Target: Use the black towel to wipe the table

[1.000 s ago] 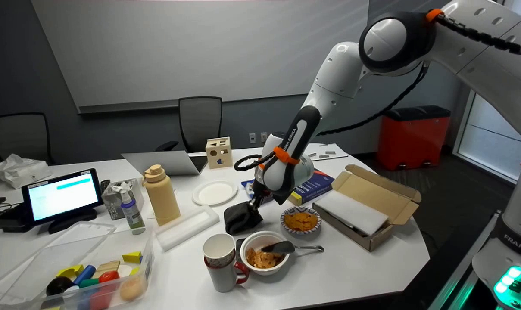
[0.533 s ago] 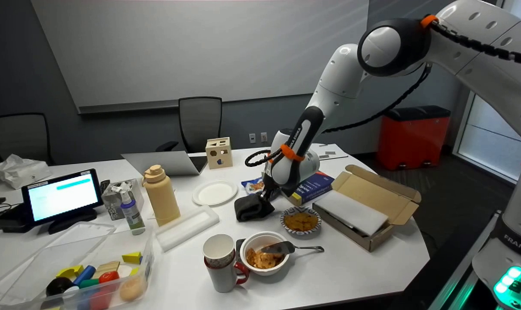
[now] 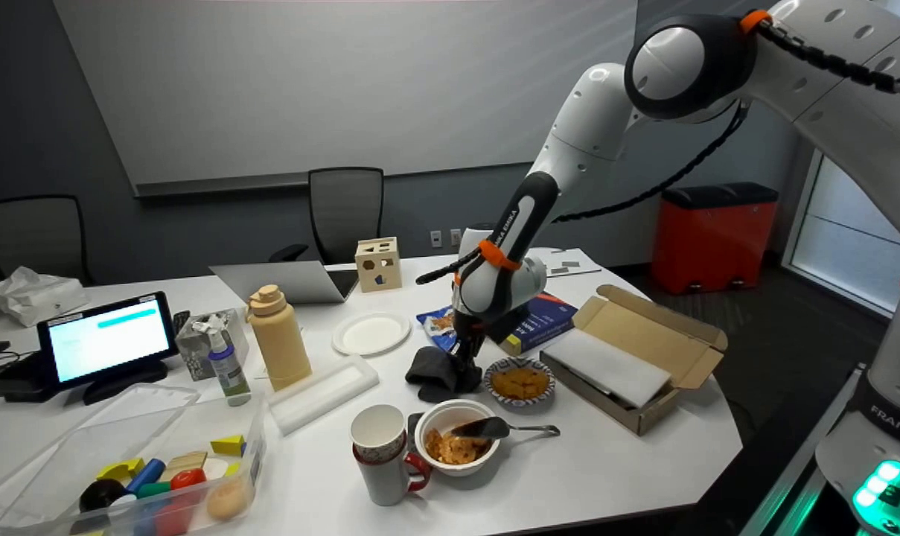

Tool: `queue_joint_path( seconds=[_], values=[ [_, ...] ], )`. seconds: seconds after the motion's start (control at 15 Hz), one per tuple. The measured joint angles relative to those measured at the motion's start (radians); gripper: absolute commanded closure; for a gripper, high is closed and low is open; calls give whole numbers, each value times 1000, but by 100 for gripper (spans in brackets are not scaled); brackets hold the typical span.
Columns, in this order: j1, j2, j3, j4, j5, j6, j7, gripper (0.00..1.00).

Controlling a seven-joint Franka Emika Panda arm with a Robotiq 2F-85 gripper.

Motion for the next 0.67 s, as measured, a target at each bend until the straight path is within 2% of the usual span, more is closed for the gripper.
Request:
queue_joint_path(
  seconds=[0.33,0.67],
  values=[
    [-7,-2,100,-17,32,-3,0,99],
    [-3,2,119,-15,37,26,0,99]
  ],
)
